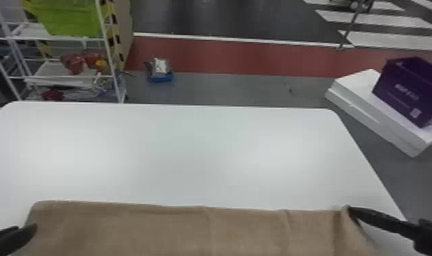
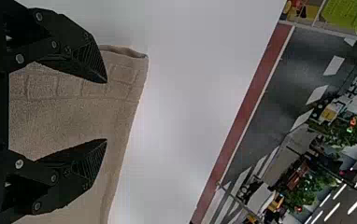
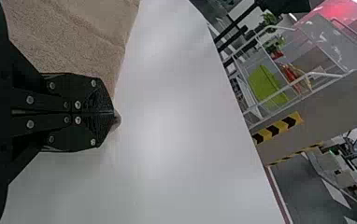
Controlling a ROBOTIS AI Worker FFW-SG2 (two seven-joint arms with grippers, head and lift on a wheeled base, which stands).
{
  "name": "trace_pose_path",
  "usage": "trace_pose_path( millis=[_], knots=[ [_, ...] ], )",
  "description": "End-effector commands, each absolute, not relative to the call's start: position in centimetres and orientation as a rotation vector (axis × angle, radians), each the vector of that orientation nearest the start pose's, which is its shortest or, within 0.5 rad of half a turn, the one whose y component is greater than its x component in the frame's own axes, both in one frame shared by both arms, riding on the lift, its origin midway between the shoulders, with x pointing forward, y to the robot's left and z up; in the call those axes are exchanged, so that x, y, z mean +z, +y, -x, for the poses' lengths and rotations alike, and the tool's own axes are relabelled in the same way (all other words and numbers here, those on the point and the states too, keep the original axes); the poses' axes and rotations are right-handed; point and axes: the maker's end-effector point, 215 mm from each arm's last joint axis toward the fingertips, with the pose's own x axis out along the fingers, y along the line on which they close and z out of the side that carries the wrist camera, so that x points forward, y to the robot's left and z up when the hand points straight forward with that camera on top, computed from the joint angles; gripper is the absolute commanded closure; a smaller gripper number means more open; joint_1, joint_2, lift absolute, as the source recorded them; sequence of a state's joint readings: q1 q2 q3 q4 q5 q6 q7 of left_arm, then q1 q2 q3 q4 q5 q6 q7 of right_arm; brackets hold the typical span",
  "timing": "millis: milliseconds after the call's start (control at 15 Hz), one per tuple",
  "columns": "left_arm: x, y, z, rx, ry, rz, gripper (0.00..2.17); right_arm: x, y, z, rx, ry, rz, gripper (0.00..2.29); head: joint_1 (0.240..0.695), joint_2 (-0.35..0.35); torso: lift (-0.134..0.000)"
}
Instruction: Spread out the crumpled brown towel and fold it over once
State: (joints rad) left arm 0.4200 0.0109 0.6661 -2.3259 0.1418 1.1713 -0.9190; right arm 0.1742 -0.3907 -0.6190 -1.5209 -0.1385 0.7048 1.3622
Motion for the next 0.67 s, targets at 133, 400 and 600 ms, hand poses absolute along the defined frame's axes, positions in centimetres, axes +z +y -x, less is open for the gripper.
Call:
trace_pose_path(
  millis=[133, 400, 600],
  knots=[
    [-39.8, 34.0, -33.5, -0.296, 0.653, 0.423, 0.53, -44.0, -44.8, -38.9, 0.614, 0.608, -0.401, 2.04, 0.695, -0.153, -0.123],
    [-40.0, 34.0, -33.7, -0.297, 0.653, 0.426, 0.53, -43.4, -46.3, -40.7, 0.602, 0.577, -0.353, 2.04, 0.695, -0.175, -0.123],
    [-39.9, 34.2, -33.7, -0.292, 0.65, 0.424, 0.53, -41.6, -45.8, -40.1, 0.615, 0.536, -0.417, 2.04, 0.695, -0.188, -0.123]
  ],
)
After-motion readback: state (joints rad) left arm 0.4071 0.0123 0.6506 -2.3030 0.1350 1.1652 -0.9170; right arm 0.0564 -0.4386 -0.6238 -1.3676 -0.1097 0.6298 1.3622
